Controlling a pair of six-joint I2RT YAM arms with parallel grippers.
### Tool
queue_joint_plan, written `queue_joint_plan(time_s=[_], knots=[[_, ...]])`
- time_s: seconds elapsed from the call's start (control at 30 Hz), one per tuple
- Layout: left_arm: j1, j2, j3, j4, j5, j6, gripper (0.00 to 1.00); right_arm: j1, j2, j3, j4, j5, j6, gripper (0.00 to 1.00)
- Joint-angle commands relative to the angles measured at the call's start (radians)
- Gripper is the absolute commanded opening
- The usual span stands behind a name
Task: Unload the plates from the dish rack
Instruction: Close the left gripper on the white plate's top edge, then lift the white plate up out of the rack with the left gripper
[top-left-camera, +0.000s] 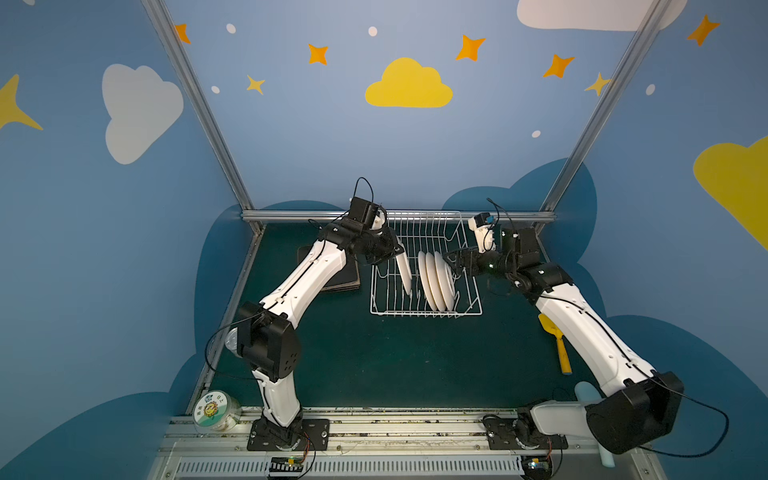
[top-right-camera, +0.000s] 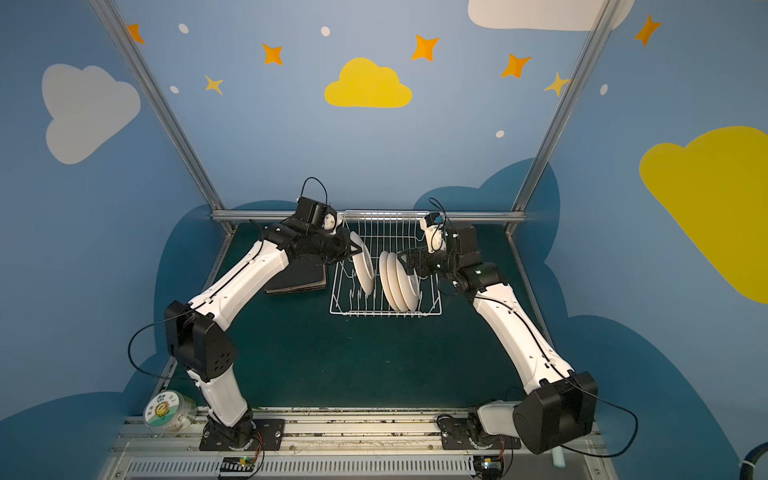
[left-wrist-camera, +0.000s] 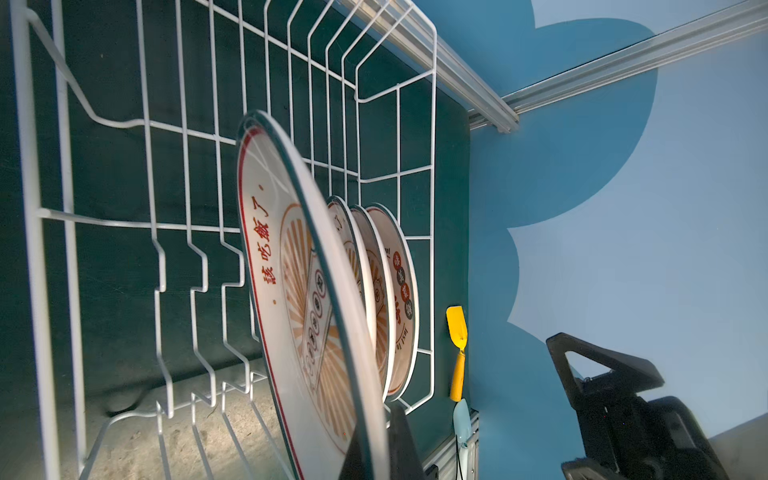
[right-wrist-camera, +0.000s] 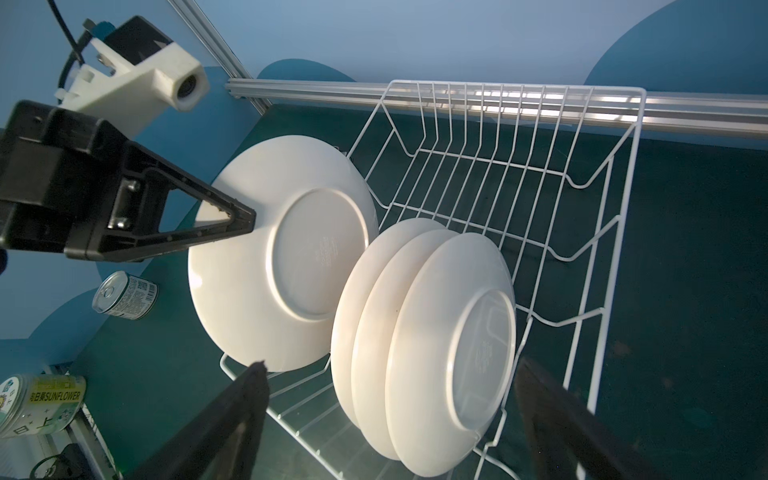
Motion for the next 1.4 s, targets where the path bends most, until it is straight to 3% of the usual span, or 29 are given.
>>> queue_joint_plan(time_s=[0.0,0.13,0.47,0.67,0.83,1.07,1.23,1.37], knots=[[0.016,-0.065,0.005,0.024,0.005,0.023,0.03,-0.004,0.009,0.021,0.023,-0.018,0.014,0.92],[0.032,-0.087,0.012,0.075,0.044,0.086,0.03,-0.006,0.016,0.038,0.022,-0.032,0.027,0.92],[0.023,-0.138,0.081,0.036,-0.045,0.584,0.03,-0.076,0.05,0.121,0.023,-0.173,0.214,0.92],[-0.053,-0.215,-0.03,0.13,-0.252,0.923,0.03,-0.113,0.08,0.16,0.07,-0.279,0.355,0.92],[-0.122,-0.298,-0.207,0.296,-0.426,1.203,0.03,-0.125,0.104,0.184,0.146,-0.339,0.481,0.92],[-0.178,-0.353,-0.354,0.442,-0.584,1.486,0.03,-0.124,0.187,0.263,0.171,-0.39,0.597,0.92],[-0.232,-0.362,-0.451,0.59,-0.714,1.682,0.03,-0.106,0.254,0.327,0.099,-0.402,0.605,0.88],[-0.26,-0.357,-0.5,0.654,-0.743,1.802,0.03,-0.088,0.28,0.335,0.096,-0.392,0.617,0.85]])
